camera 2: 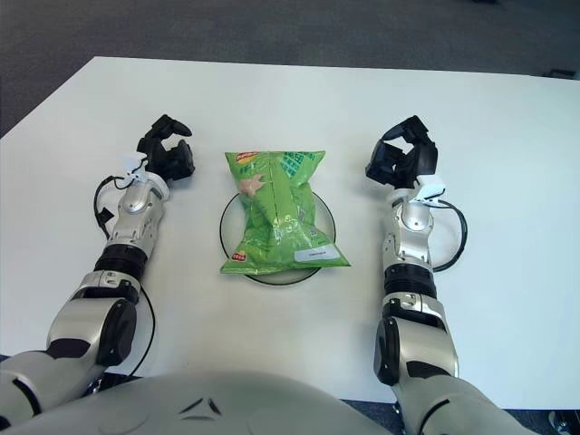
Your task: Put the snack into the plate.
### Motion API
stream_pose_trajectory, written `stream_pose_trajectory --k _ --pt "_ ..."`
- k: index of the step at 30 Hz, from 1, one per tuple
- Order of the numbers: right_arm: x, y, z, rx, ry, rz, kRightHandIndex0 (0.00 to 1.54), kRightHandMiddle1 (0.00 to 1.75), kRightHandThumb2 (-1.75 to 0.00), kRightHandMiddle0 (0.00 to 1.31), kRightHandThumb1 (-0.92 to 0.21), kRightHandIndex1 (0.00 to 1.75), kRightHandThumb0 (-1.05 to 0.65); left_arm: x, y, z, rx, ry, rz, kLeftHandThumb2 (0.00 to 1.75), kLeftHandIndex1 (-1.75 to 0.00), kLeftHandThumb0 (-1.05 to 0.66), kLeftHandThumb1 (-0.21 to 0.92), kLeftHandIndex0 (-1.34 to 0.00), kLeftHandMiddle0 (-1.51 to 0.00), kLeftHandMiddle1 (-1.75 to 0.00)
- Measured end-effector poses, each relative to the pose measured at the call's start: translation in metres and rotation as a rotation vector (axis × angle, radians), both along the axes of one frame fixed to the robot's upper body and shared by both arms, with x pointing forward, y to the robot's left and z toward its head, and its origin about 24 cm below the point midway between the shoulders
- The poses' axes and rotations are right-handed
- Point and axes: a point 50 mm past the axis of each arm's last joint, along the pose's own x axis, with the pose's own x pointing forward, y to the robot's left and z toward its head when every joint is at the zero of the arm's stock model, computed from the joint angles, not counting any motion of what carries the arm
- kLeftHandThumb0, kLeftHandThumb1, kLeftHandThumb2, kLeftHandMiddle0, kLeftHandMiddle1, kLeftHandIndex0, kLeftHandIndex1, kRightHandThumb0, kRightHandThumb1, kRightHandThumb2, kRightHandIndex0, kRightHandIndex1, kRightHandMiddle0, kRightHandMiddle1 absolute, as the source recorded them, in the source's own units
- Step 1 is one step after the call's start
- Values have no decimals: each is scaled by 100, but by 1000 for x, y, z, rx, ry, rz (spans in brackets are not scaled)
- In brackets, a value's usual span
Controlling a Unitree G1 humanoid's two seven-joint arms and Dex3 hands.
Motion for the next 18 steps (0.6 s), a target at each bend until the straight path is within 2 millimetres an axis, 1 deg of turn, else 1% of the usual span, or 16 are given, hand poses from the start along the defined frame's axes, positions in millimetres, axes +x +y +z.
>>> stream_pose_trajectory --k 18 --pt "7 0 0 -20 3 -13 131 175 -136 65 -28 175 -50 6 -11 2 38 -9 -49 128 -175 -47 35 -59 -134 -175"
